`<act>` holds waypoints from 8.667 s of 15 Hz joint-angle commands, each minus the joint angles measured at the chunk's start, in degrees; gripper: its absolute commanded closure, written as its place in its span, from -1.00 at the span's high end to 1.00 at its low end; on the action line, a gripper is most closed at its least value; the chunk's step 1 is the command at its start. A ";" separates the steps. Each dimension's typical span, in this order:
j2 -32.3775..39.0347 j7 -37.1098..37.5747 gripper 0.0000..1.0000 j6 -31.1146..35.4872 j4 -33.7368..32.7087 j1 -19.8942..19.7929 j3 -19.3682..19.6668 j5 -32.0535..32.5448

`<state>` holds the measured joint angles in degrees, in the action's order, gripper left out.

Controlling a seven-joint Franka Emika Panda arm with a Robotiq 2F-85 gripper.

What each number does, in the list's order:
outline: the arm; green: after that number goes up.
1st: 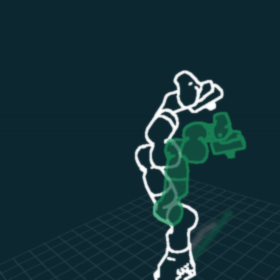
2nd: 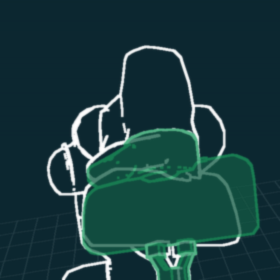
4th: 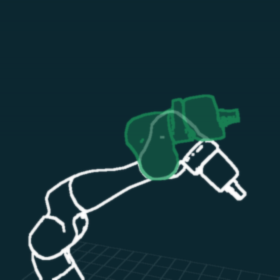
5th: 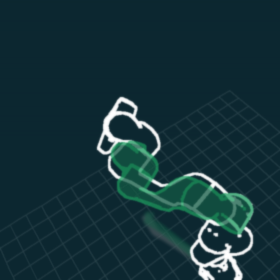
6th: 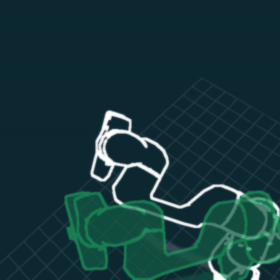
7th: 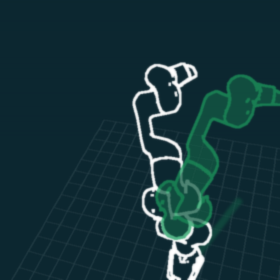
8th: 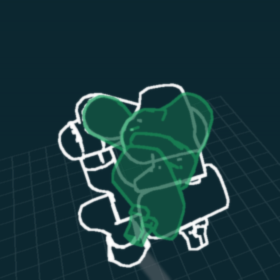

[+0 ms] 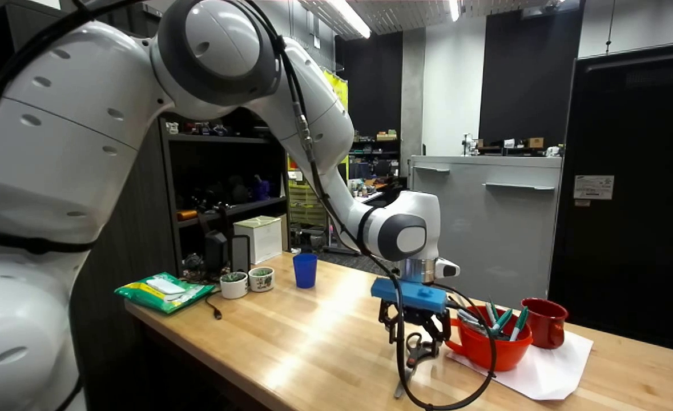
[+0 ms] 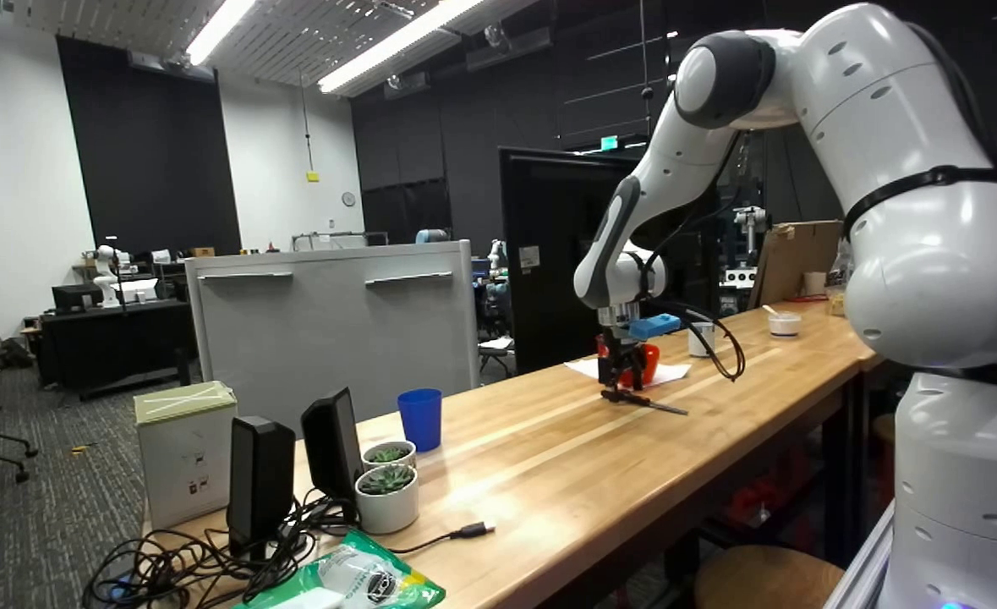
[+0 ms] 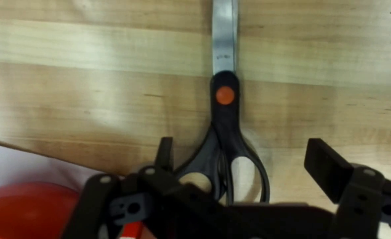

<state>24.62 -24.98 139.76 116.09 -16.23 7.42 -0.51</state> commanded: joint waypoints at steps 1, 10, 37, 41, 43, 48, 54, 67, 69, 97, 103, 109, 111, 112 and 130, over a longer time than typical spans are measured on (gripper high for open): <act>-3.41 0.17 1.00 0.14 3.58 -1.00 0.23 0.74; -2.61 -0.50 1.00 -0.14 4.95 -2.56 -0.09 -0.48; -9.44 -2.09 -0.89 -0.88 4.62 2.49 -4.97 -1.48; -9.20 0.93 -0.89 -1.40 4.20 5.55 -6.84 -2.77; -8.68 3.83 -0.89 -1.46 4.07 7.13 -7.54 -3.60; -7.16 12.45 -0.89 -1.32 3.15 11.32 -8.00 -2.44; -4.38 20.43 -0.89 -0.78 0.94 15.37 -7.74 -0.71; 3.70 27.04 -0.18 1.45 -5.29 18.25 -7.18 2.33; 3.23 26.79 0.01 1.68 -4.90 18.19 -7.06 2.95; -19.27 20.92 1.00 2.02 16.12 15.48 -7.37 3.59; -17.32 20.39 1.00 2.84 16.44 16.97 -8.87 3.26; -14.46 19.21 1.00 4.51 15.62 17.91 -10.90 0.89; -13.47 19.08 1.00 4.93 15.05 17.97 -11.30 0.62; -13.11 19.10 1.00 5.00 14.80 18.02 -11.40 0.69; -2.45 17.22 -1.00 3.79 4.89 18.65 -11.47 3.19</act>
<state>19.46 -7.42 144.44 124.24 1.90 -4.23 1.69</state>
